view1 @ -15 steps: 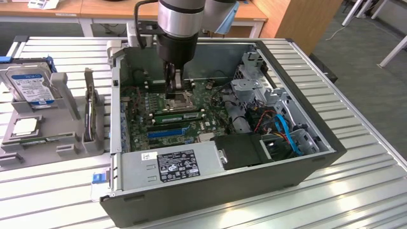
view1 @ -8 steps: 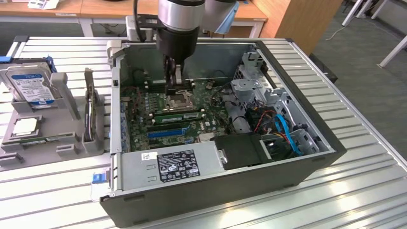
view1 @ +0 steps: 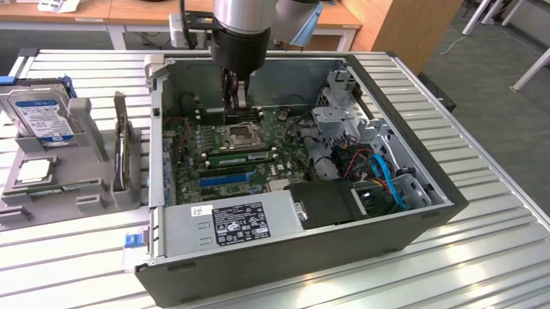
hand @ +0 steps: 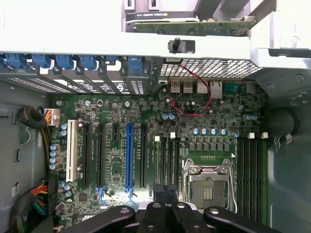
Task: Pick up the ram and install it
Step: 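Press down the ram until it locks into place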
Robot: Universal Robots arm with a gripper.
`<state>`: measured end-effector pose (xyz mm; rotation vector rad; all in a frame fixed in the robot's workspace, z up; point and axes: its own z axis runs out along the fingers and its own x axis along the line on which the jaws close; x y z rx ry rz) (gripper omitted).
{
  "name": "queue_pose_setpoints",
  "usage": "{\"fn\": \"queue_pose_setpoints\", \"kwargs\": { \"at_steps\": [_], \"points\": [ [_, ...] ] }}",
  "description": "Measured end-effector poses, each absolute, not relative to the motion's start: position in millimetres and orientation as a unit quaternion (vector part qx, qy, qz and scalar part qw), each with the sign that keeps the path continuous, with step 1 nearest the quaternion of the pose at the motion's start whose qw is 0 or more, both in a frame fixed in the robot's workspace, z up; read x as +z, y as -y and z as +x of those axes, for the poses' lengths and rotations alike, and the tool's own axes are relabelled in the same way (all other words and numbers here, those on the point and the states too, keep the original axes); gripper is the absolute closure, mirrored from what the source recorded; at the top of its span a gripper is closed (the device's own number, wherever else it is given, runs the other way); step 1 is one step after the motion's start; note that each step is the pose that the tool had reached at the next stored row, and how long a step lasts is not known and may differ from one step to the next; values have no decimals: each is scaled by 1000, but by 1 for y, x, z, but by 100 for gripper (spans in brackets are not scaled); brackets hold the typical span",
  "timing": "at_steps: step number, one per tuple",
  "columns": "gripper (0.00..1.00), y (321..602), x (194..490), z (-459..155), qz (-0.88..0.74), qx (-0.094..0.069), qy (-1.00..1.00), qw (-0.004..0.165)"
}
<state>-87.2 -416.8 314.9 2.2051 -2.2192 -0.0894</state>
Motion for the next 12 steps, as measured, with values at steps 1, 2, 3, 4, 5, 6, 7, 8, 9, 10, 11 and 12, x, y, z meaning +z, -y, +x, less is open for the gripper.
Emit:
{"fn": "queue_pose_setpoints", "kwargs": {
  "at_steps": [1,2,3,4,5,6,7,8,9,10,11,12],
  "points": [
    [90,417,315,-87,705,-29,709,6],
    [90,417,315,-87,705,-29,709,6],
    [90,417,315,-87,705,-29,709,6],
    [90,417,315,-87,705,-29,709,6],
    [90,417,315,-87,705,-29,709,6],
    [90,417,315,-87,705,-29,709,6],
    [90,417,315,-87,705,-29,709,6],
    [90,417,315,-86,705,-29,709,6],
    [90,417,315,-86,705,-29,709,6],
    [90,417,315,-86,705,-29,709,6],
    [90,417,315,-86,705,-29,709,6],
    [90,417,315,-85,705,-29,709,6]
  ]
}}
